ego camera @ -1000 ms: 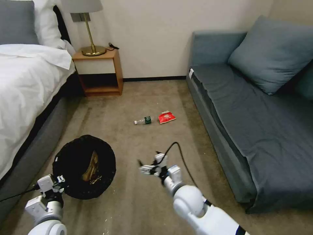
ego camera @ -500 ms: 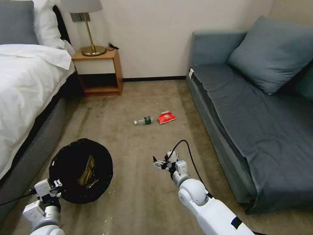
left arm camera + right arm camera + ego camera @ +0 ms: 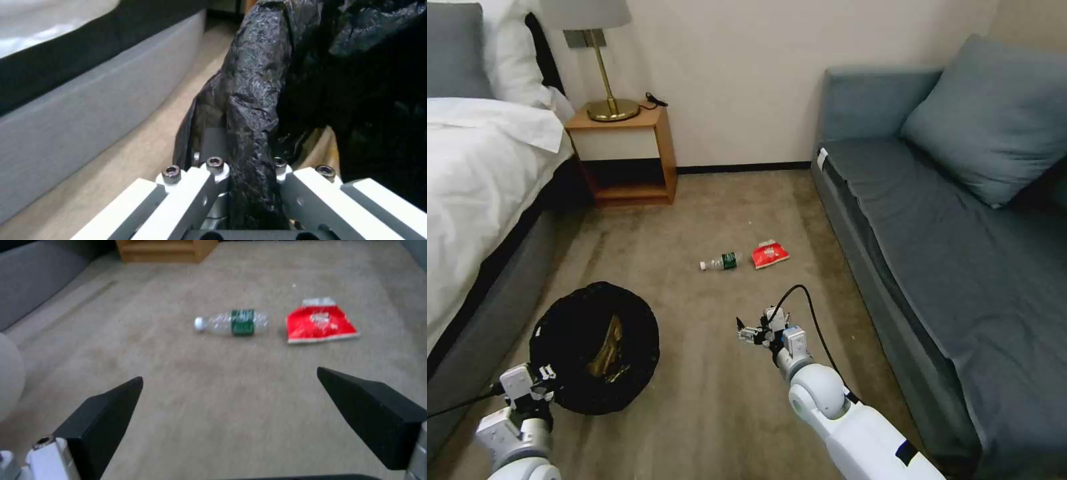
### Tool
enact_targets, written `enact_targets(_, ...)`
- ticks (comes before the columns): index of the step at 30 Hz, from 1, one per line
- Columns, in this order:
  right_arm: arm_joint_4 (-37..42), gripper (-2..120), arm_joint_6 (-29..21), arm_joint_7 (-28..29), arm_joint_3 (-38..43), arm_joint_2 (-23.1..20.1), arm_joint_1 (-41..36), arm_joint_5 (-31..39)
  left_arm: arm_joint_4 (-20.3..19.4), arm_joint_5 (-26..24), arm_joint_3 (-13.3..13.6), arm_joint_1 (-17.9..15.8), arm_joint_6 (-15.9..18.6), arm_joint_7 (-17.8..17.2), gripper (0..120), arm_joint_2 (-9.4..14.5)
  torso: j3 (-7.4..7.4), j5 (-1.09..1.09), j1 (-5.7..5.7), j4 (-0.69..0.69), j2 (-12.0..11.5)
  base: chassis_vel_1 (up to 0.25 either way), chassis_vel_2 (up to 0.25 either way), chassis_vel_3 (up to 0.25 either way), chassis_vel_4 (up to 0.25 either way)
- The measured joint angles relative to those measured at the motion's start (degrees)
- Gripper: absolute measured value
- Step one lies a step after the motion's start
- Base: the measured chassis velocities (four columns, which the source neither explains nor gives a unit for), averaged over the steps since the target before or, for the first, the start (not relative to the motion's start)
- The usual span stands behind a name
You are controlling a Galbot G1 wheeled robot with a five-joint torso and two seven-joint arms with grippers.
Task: Pick up the trash bin, then pick up the garbage on the floor and place it into the trash bin.
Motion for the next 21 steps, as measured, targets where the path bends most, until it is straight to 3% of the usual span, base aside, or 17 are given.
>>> enact_targets(21,-0.88,100,0.59,-0.05,-1.13,0.47,0.33,-0.95,0.44,-0.4,0.29,-0.85,0.47,0.02,3,0.54,0.0,-0.01,0.0,0.01,0.0,-0.181,0.187,0.18,-0.179)
